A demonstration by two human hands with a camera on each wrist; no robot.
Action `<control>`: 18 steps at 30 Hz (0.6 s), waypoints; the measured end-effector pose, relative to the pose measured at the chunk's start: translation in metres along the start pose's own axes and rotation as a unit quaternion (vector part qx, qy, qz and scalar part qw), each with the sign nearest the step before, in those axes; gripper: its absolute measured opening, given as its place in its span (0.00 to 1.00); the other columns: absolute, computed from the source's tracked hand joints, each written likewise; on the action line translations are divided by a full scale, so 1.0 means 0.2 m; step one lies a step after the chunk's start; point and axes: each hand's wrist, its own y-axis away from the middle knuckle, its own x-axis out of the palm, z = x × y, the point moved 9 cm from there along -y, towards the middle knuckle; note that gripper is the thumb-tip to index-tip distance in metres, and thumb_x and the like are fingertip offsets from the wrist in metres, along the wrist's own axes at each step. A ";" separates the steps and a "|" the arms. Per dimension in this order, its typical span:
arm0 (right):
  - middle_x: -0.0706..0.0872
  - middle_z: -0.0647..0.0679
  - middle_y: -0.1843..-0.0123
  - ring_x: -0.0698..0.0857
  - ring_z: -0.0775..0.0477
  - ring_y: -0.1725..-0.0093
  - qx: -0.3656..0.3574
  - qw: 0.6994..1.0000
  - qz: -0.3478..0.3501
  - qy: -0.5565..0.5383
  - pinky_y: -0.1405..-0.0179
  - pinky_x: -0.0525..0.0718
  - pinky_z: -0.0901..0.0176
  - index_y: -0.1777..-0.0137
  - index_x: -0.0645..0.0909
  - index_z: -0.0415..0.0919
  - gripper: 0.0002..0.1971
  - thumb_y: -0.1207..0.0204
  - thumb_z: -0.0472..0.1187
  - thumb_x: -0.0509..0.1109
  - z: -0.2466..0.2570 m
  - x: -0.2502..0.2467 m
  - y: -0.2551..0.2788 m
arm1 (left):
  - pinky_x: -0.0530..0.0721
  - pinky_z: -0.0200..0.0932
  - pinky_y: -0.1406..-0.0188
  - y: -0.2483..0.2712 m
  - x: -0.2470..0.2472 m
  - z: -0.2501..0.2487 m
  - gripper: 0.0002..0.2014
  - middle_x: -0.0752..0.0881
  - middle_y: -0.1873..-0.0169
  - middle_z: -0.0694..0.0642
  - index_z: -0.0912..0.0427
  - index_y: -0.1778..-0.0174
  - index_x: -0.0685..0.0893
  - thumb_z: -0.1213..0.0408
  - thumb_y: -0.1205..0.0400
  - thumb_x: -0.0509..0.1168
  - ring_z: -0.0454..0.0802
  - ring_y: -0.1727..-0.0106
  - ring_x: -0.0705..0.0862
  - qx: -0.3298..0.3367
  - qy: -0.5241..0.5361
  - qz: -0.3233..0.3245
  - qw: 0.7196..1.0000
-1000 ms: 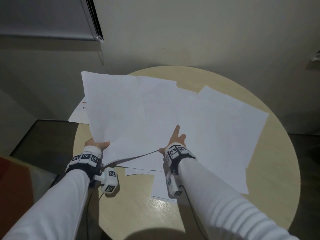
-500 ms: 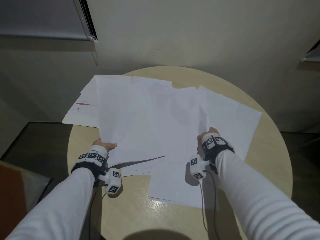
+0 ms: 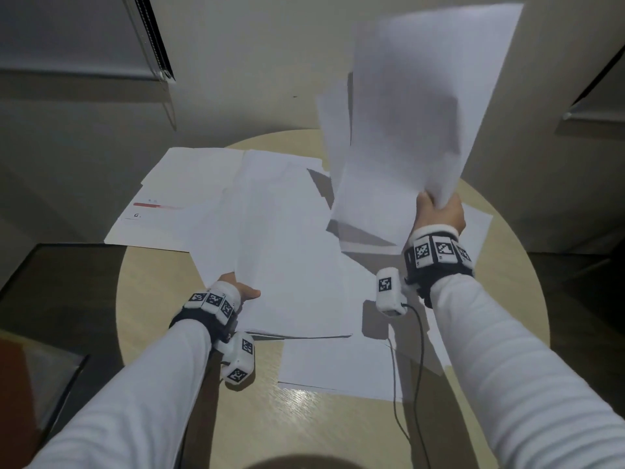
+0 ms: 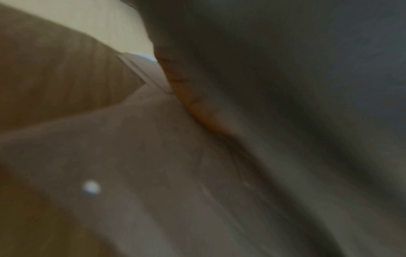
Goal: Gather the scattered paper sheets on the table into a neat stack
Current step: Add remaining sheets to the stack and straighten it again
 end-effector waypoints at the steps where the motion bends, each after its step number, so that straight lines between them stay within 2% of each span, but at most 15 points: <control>1: 0.81 0.46 0.53 0.78 0.47 0.55 0.004 0.999 -0.001 -0.038 0.53 0.74 0.63 0.42 0.79 0.37 0.15 0.25 0.45 0.69 0.03 0.01 -0.01 | 0.81 0.45 0.55 0.00 0.00 0.00 0.25 0.82 0.48 0.63 0.72 0.34 0.77 0.70 0.26 0.73 0.58 0.56 0.83 -0.003 0.016 0.001 1.000; 2: 0.83 0.46 0.52 0.79 0.48 0.54 0.015 0.997 0.000 -0.075 0.51 0.75 0.63 0.41 0.80 0.38 0.16 0.26 0.45 0.70 0.04 0.03 0.00 | 0.78 0.42 0.65 0.00 0.00 0.01 0.23 0.81 0.54 0.62 0.72 0.35 0.77 0.72 0.26 0.72 0.55 0.65 0.79 -0.007 0.031 0.002 0.999; 3: 0.84 0.45 0.51 0.80 0.48 0.53 0.035 0.994 0.004 -0.107 0.50 0.76 0.62 0.40 0.81 0.38 0.18 0.27 0.46 0.71 0.05 0.05 0.00 | 0.75 0.41 0.69 0.00 0.01 0.02 0.22 0.80 0.58 0.61 0.72 0.36 0.77 0.73 0.26 0.72 0.53 0.70 0.75 -0.014 0.050 0.003 0.999; 4: 0.85 0.45 0.50 0.81 0.47 0.53 0.057 0.989 0.010 -0.137 0.50 0.77 0.62 0.39 0.81 0.37 0.19 0.27 0.46 0.72 0.04 0.08 0.01 | 0.75 0.42 0.68 0.00 0.01 0.02 0.23 0.80 0.60 0.60 0.73 0.36 0.78 0.75 0.27 0.72 0.53 0.71 0.75 -0.020 0.066 0.007 0.998; 5: 0.86 0.43 0.48 0.82 0.46 0.51 0.077 0.983 0.020 -0.165 0.50 0.76 0.63 0.38 0.80 0.36 0.20 0.27 0.45 0.72 0.04 0.11 0.03 | 0.76 0.44 0.64 -0.01 0.02 0.04 0.23 0.81 0.61 0.62 0.74 0.36 0.78 0.76 0.28 0.72 0.56 0.67 0.78 -0.025 0.085 0.013 0.996; 7: 0.86 0.40 0.40 0.84 0.44 0.43 0.107 0.976 0.043 -0.188 0.50 0.75 0.67 0.35 0.79 0.33 0.22 0.25 0.45 0.72 0.01 0.16 0.08 | 0.75 0.46 0.55 -0.01 0.02 0.05 0.24 0.83 0.55 0.67 0.74 0.36 0.78 0.76 0.28 0.72 0.63 0.56 0.82 -0.024 0.109 0.014 0.994; 9: 0.82 0.38 0.34 0.81 0.42 0.35 0.128 0.976 0.078 -0.155 0.52 0.73 0.72 0.32 0.75 0.31 0.23 0.23 0.43 0.70 -0.04 0.22 0.16 | 0.74 0.44 0.55 0.00 0.02 0.06 0.24 0.82 0.54 0.67 0.73 0.36 0.78 0.76 0.28 0.72 0.61 0.53 0.80 -0.027 0.107 0.011 0.994; 11: 0.79 0.36 0.32 0.79 0.40 0.32 0.148 0.974 0.139 -0.103 0.46 0.74 0.68 0.27 0.70 0.30 0.26 0.23 0.39 0.69 -0.12 0.31 0.25 | 0.73 0.43 0.60 0.00 0.03 0.06 0.23 0.81 0.55 0.65 0.73 0.36 0.78 0.76 0.27 0.71 0.56 0.55 0.76 -0.028 0.118 0.008 0.993; 13: 0.81 0.36 0.34 0.81 0.38 0.34 0.169 0.964 0.200 -0.040 0.40 0.77 0.60 0.28 0.71 0.31 0.26 0.26 0.35 0.70 -0.24 0.40 0.33 | 0.74 0.45 0.58 -0.01 0.02 0.06 0.19 0.83 0.48 0.68 0.71 0.36 0.78 0.74 0.24 0.68 0.56 0.52 0.77 -0.033 0.108 0.004 0.994; 14: 0.83 0.36 0.35 0.82 0.37 0.36 0.169 0.961 0.220 -0.001 0.39 0.77 0.58 0.31 0.74 0.32 0.24 0.27 0.33 0.70 -0.29 0.43 0.36 | 0.77 0.49 0.52 -0.01 0.01 0.06 0.17 0.81 0.42 0.68 0.70 0.34 0.76 0.72 0.20 0.64 0.59 0.46 0.80 -0.038 0.094 -0.002 0.995; 15: 0.83 0.35 0.37 0.82 0.36 0.37 0.164 0.956 0.240 0.044 0.39 0.78 0.55 0.32 0.75 0.31 0.23 0.28 0.32 0.70 -0.34 0.45 0.38 | 0.76 0.51 0.41 -0.02 -0.01 0.06 0.19 0.77 0.32 0.69 0.70 0.29 0.72 0.71 0.17 0.59 0.62 0.35 0.78 -0.040 0.094 -0.008 0.995; 16: 0.84 0.36 0.38 0.82 0.36 0.37 0.159 0.949 0.258 0.089 0.39 0.79 0.53 0.33 0.75 0.32 0.22 0.28 0.31 0.69 -0.39 0.46 0.40 | 0.72 0.50 0.31 -0.04 -0.01 0.06 0.20 0.72 0.27 0.69 0.71 0.26 0.68 0.70 0.15 0.55 0.63 0.27 0.73 -0.040 0.098 -0.006 0.994; 18: 0.84 0.36 0.46 0.83 0.37 0.41 0.151 0.934 0.283 0.154 0.44 0.79 0.54 0.38 0.77 0.36 0.18 0.28 0.30 0.69 -0.47 0.49 0.43 | 0.68 0.49 0.26 -0.04 -0.02 0.07 0.25 0.67 0.23 0.69 0.70 0.24 0.65 0.62 0.15 0.57 0.63 0.22 0.67 -0.044 0.164 -0.001 0.985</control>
